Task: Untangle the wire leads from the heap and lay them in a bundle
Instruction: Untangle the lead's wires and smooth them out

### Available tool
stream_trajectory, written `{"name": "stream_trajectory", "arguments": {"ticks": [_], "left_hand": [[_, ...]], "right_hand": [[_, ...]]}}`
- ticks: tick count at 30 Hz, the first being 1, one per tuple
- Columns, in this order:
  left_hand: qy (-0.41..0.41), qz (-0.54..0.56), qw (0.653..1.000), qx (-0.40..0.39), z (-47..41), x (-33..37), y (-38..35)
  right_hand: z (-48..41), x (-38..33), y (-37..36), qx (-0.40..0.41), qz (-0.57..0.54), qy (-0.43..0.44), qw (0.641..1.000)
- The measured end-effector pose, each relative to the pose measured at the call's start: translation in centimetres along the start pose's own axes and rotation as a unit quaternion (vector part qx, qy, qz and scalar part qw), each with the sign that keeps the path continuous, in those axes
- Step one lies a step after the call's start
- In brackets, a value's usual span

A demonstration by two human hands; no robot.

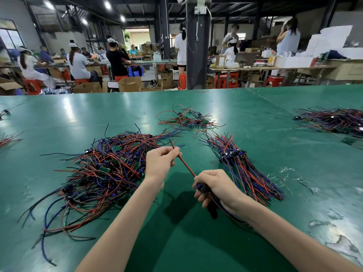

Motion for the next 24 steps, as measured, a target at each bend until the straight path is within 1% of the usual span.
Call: {"name": "stream_trajectory", "arguments": {"ticks": [2,4,8,10,14,16,18,20,21,22,24], "left_hand": [[0.0,0.005,1.0,0.012,-0.4,-0.1,0.7],[-0.017,-0.023,0.999,0.018,-0.5,0.0,1.1],[-0.097,-0.147,0.984,0.036,0.0,1.0,0.9],[-0.093,-0.134,0.986,0.042,-0.1,1.0,1.0],[-0.029,-0.04,0.997,0.057,-0.6,0.3,2.0],[-0.034,-0.043,0.997,0.061,-0.7,0.4,2.5],[-0.096,-0.118,0.986,0.068,-0.3,1.4,2.5],[-0.177,-0.202,0.96,0.077,0.6,3.0,2.1],[-0.196,-0.215,0.953,0.085,0.9,3.4,2.0],[-0.191,-0.205,0.956,0.093,0.8,3.5,2.0],[-0.112,-0.119,0.982,0.096,0.0,2.4,2.6]], "right_hand": [[0.0,0.1,-0.2,-0.01,0.003,-0.004,1.0],[0.0,0.2,-0.4,-0.016,0.002,-0.007,1.0],[0.0,0.4,-0.6,-0.022,-0.002,-0.013,1.0],[-0.1,0.5,-0.5,-0.021,-0.008,-0.016,1.0],[-0.1,0.6,-0.4,-0.027,-0.002,-0.013,1.0],[-0.1,0.6,-0.6,-0.031,0.003,-0.011,0.999],[-0.1,0.5,-0.7,-0.033,0.005,-0.012,0.999],[0.0,0.5,-0.8,-0.037,0.006,-0.012,0.999],[0.0,0.5,-0.8,-0.038,0.003,-0.011,0.999],[0.0,0.4,-0.8,-0.039,-0.001,-0.01,0.999],[0.0,0.1,-0.7,-0.04,-0.005,-0.004,0.999]]}}
Point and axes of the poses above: each hand's wrist, its own z-axis away from the middle knuckle, its own y-axis out of the back of the hand, x = y × z, the point moved 9 cm from there along -z, towards the middle knuckle, and after that the axes turned 4 degrees about y, right-handed, at the moved point
